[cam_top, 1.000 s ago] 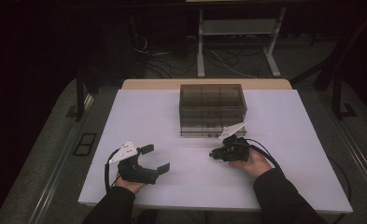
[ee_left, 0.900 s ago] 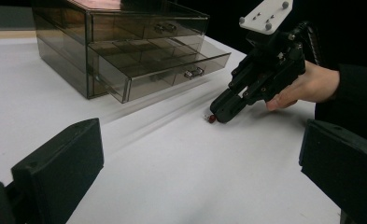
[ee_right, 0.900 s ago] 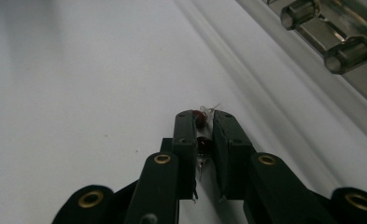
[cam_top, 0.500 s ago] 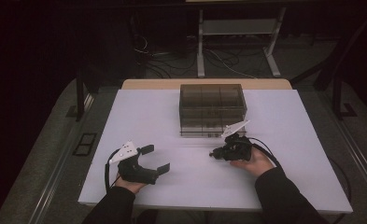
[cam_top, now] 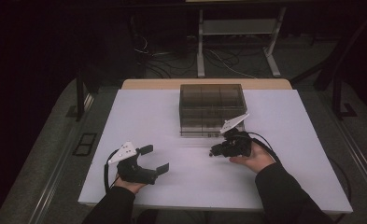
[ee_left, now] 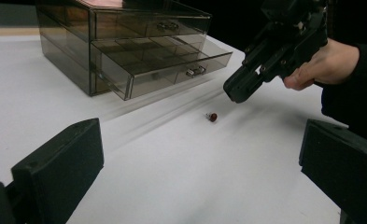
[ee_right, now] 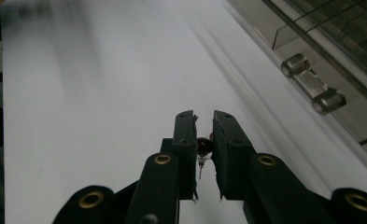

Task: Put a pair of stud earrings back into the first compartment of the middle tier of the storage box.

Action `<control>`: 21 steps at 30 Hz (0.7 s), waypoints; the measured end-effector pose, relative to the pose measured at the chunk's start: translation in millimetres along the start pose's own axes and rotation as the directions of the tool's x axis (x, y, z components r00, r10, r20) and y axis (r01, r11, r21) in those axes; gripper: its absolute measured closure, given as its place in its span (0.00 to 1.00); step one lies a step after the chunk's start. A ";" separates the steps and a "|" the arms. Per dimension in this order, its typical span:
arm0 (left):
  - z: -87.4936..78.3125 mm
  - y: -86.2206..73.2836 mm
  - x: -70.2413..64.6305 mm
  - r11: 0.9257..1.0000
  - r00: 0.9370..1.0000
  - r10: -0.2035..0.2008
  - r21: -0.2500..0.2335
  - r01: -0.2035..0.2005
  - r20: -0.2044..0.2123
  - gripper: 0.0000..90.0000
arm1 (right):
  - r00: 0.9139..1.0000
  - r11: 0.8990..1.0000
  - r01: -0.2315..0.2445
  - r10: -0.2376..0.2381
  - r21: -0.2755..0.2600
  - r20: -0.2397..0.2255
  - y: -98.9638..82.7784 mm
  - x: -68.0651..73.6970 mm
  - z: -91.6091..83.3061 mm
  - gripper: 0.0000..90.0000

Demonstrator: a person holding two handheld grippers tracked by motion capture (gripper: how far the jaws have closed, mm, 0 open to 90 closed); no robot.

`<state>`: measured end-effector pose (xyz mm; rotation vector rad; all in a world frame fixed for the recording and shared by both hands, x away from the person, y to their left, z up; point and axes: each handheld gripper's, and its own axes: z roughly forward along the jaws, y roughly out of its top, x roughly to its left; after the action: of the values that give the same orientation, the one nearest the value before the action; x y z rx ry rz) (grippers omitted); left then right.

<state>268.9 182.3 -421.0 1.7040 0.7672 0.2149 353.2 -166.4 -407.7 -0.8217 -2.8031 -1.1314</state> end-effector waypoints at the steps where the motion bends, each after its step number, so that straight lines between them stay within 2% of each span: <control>1: 0.0 0.0 0.0 1.000 1.000 0.000 0.000 0.000 0.001 0.00 | 1.000 1.000 -0.002 0.002 0.001 0.001 2.0 0.1 -1.2 0.87; 11: -0.2 0.1 0.1 1.000 1.000 0.000 -0.001 0.000 0.001 0.00 | 1.000 1.000 0.002 -0.002 0.000 -0.005 17.3 -0.4 -8.0 0.87; 21: 0.0 0.1 0.3 1.000 1.000 0.000 0.000 0.000 0.001 0.00 | 1.000 1.000 0.024 -0.024 0.001 -0.012 36.5 -2.4 -16.5 0.87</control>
<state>269.2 182.5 -421.0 1.7043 0.7664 0.2145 369.6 -156.2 -372.5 -0.7803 -2.8112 -1.1336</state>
